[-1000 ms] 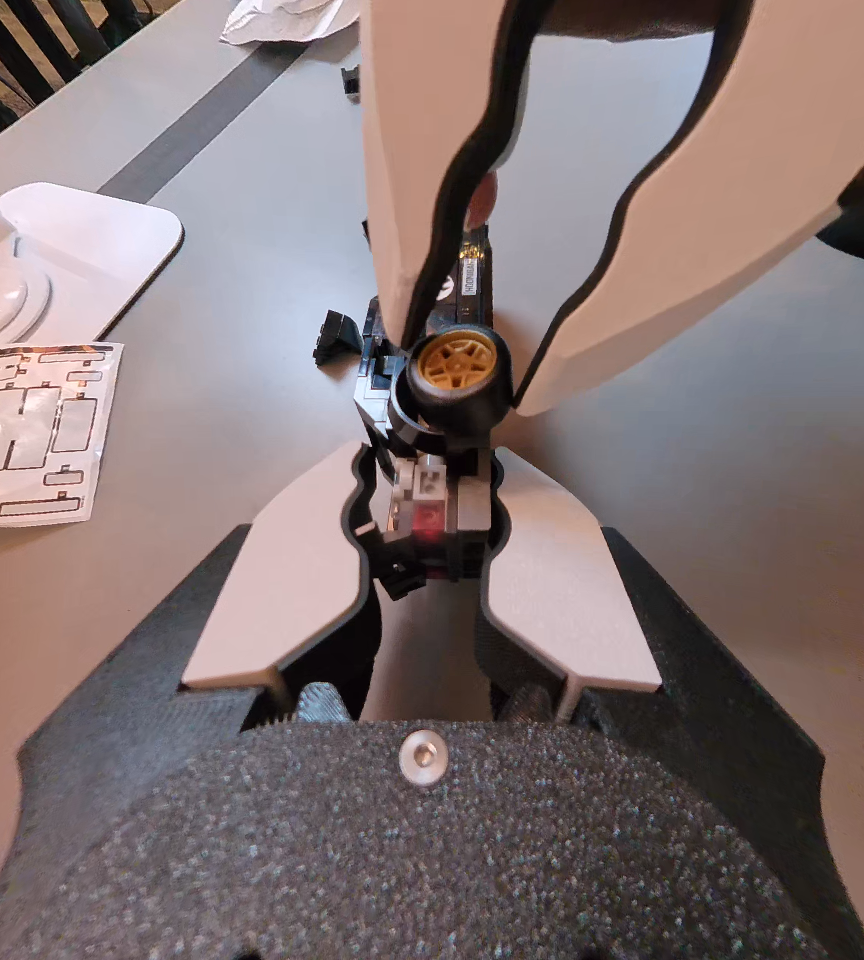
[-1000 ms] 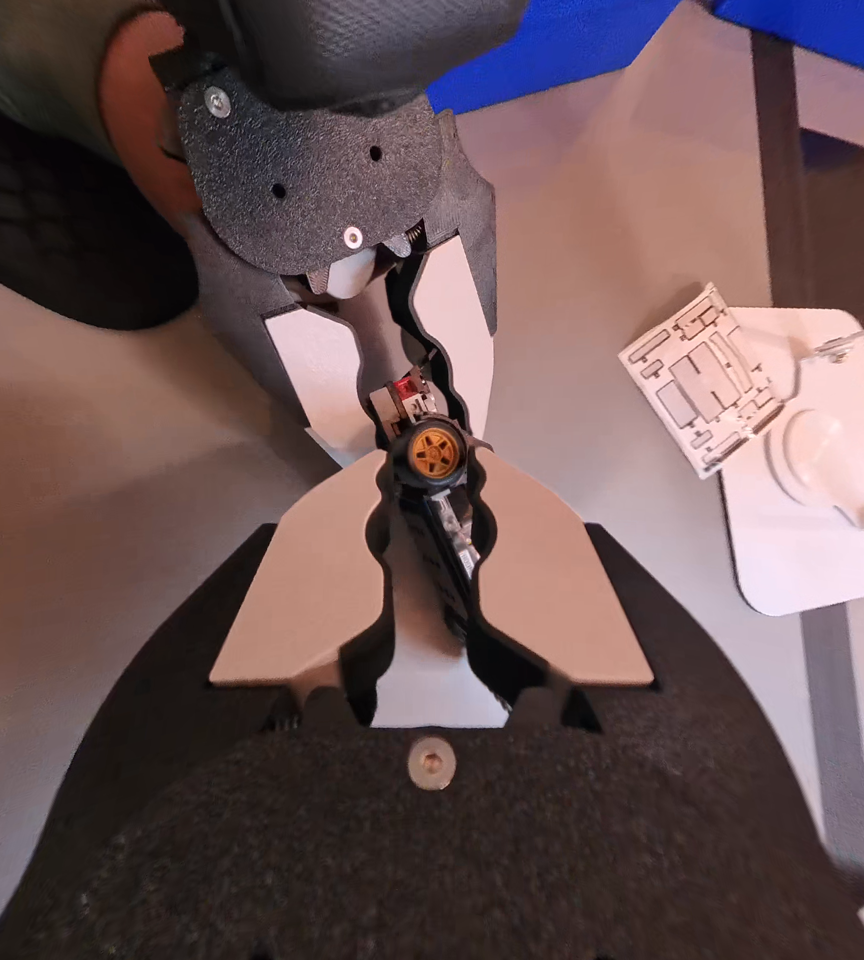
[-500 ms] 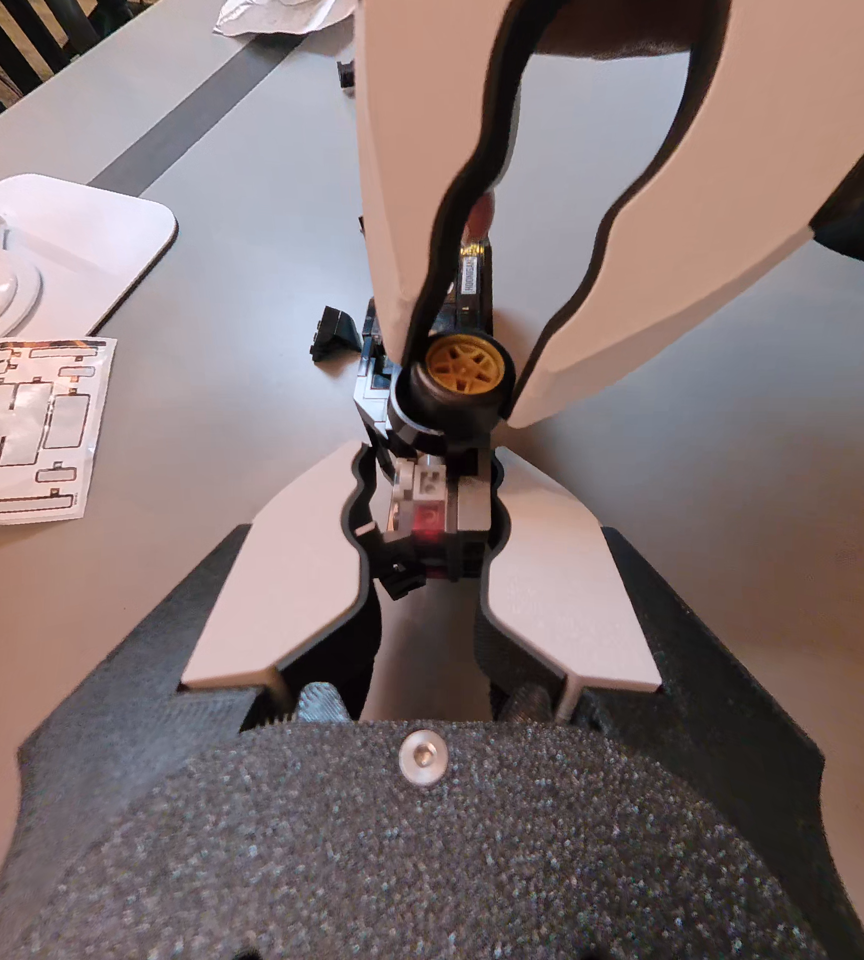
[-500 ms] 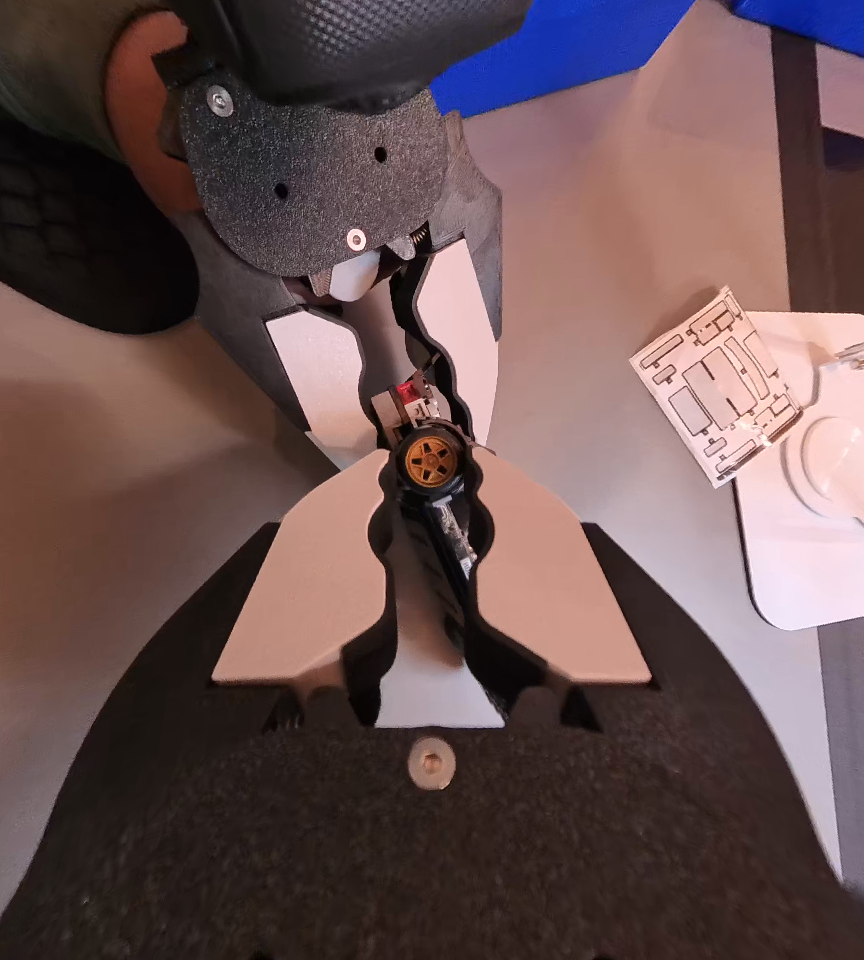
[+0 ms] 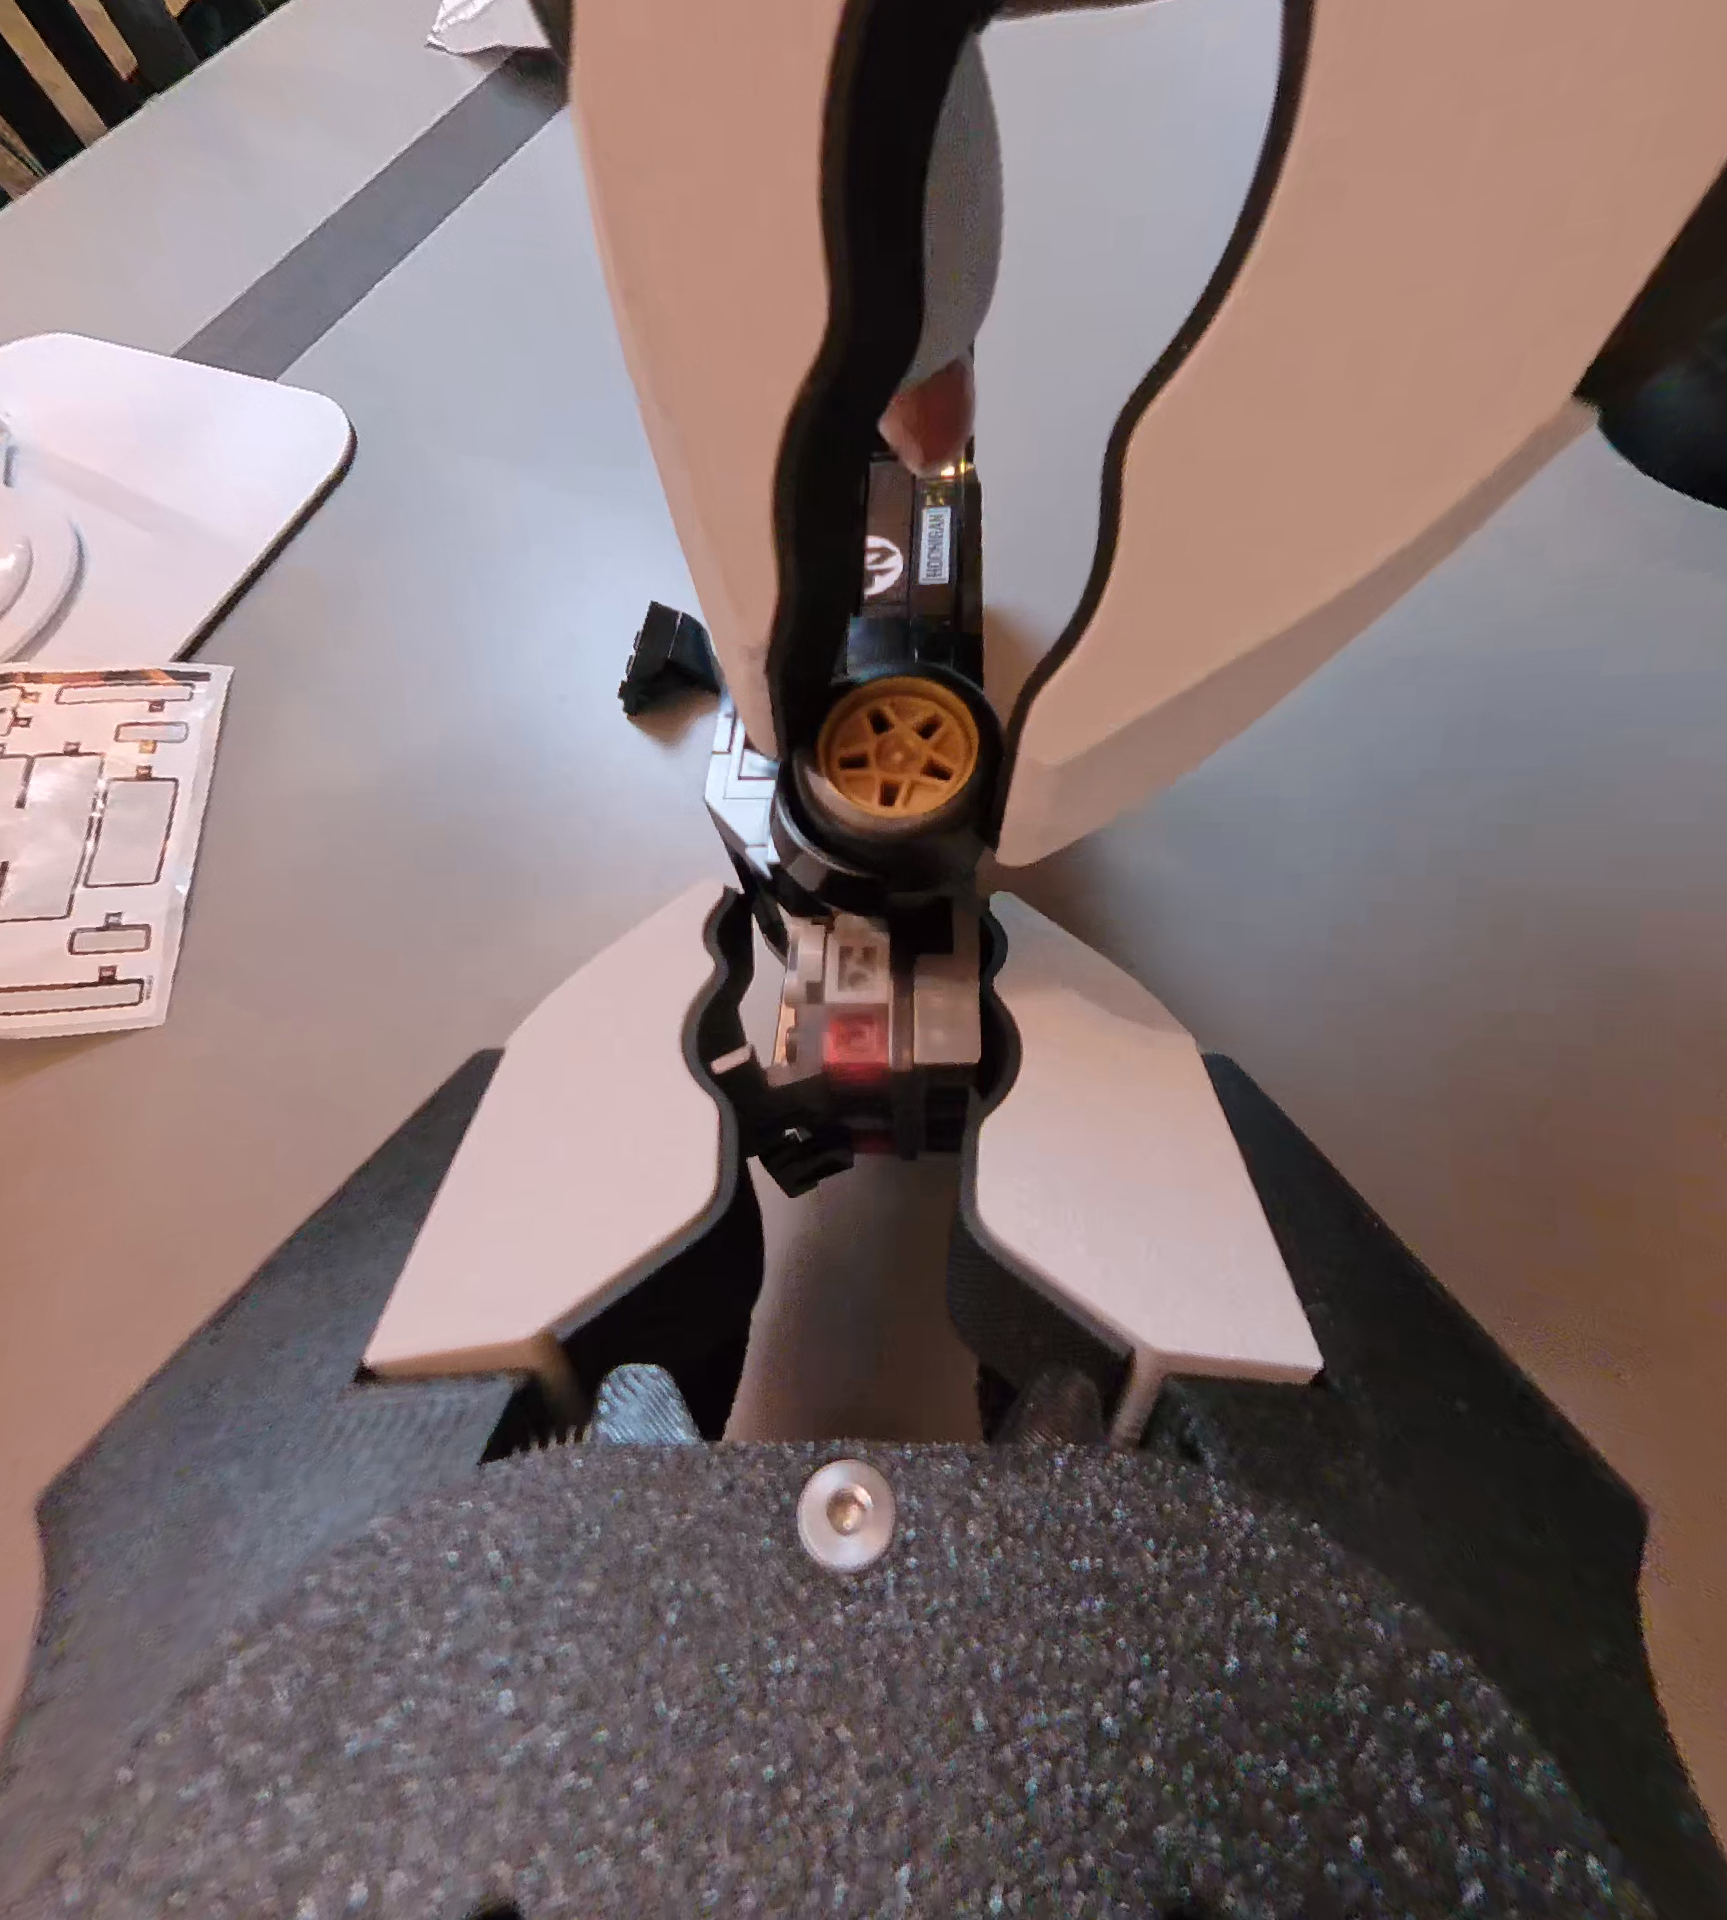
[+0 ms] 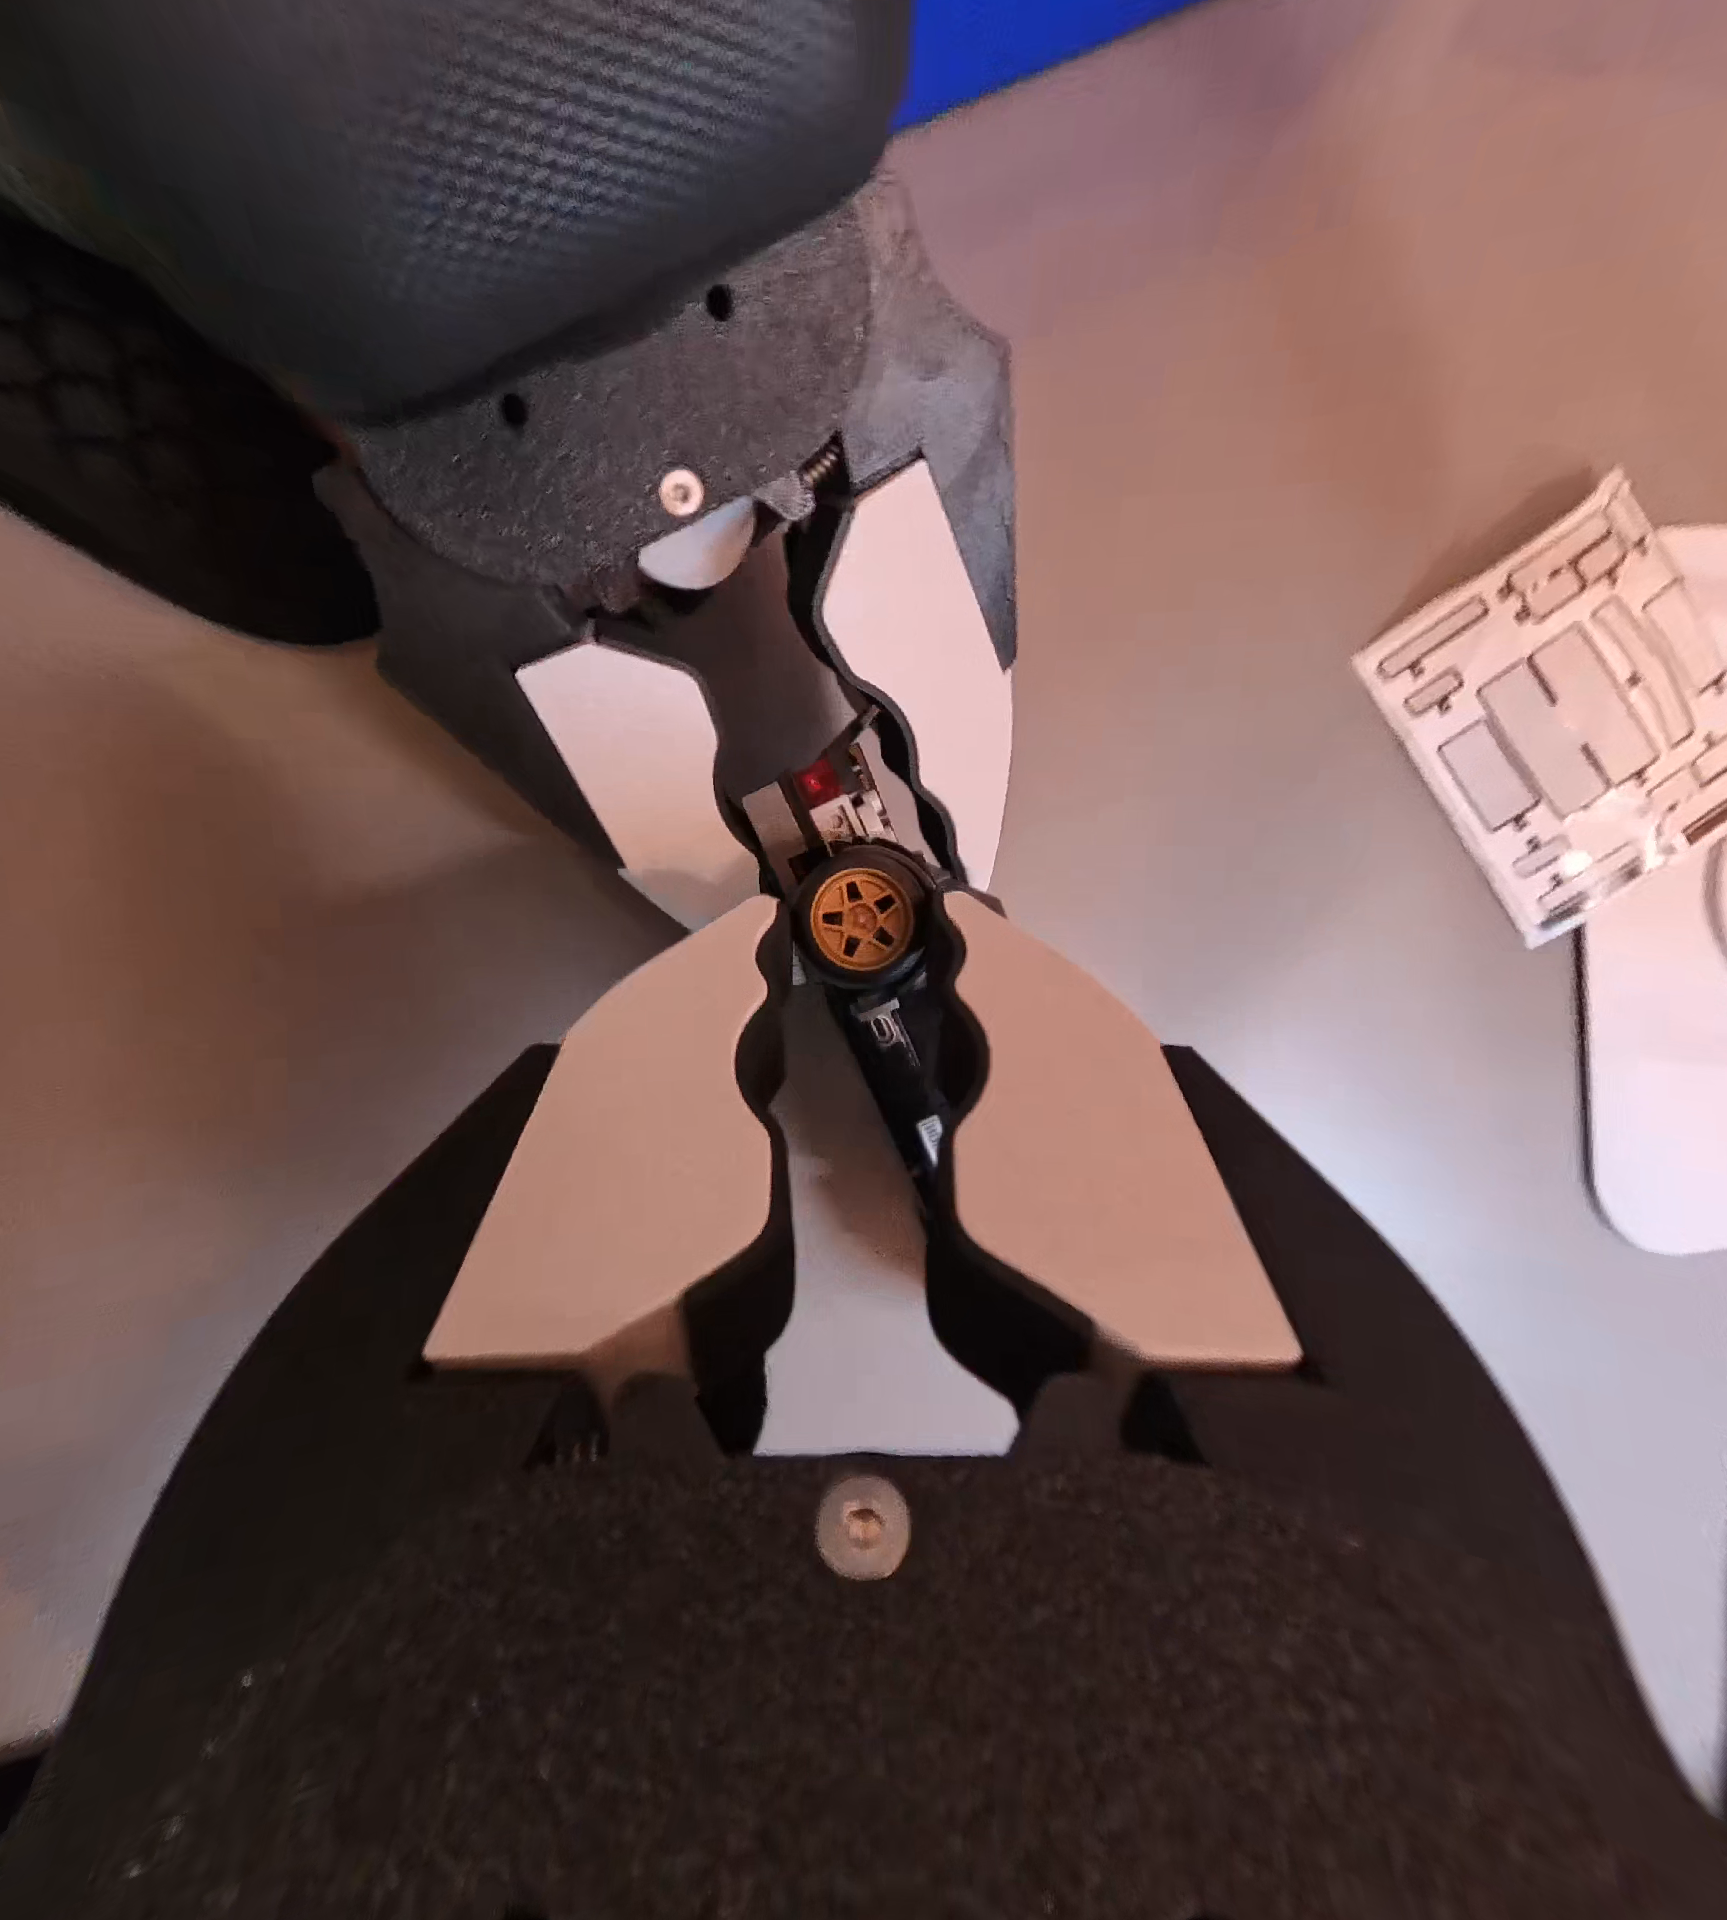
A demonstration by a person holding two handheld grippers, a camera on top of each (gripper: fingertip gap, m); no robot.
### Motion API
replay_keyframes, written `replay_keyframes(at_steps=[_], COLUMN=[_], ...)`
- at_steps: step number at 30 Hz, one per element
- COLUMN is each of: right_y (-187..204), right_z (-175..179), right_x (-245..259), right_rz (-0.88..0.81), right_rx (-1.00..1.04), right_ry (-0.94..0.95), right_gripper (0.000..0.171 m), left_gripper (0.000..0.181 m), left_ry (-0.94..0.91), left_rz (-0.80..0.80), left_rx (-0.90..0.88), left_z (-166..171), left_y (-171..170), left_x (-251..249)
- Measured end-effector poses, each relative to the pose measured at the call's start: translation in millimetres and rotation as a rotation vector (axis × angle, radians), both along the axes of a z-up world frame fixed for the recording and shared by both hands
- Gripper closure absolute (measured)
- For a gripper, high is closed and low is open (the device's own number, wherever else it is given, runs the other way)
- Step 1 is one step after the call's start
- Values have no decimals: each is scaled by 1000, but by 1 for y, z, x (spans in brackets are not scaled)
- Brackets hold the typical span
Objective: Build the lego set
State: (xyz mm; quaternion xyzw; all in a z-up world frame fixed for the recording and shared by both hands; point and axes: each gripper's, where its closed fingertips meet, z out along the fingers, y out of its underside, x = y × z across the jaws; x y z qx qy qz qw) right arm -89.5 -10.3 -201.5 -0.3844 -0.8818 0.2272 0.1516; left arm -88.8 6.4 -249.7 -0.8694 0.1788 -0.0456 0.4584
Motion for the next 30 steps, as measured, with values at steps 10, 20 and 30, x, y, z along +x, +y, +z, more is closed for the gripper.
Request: replay_keyframes(at_steps=[10, 20, 30], right_y=[5, 5, 8], right_z=[0, 4, -2], right_x=[-1, -1, 2], right_rz=[44, 164, 322], right_rx=[-20, 136, 166], right_ry=[60, 69, -176], right_gripper=[142, 148, 147], left_gripper=[140, 140, 140], left_ry=[-61, -65, -45], left_rz=[15, 12, 6], left_rx=[-20, -20, -10], left_z=[0, -1, 0], left_y=[0, 0, 0], left_x=[-1, -1, -1])
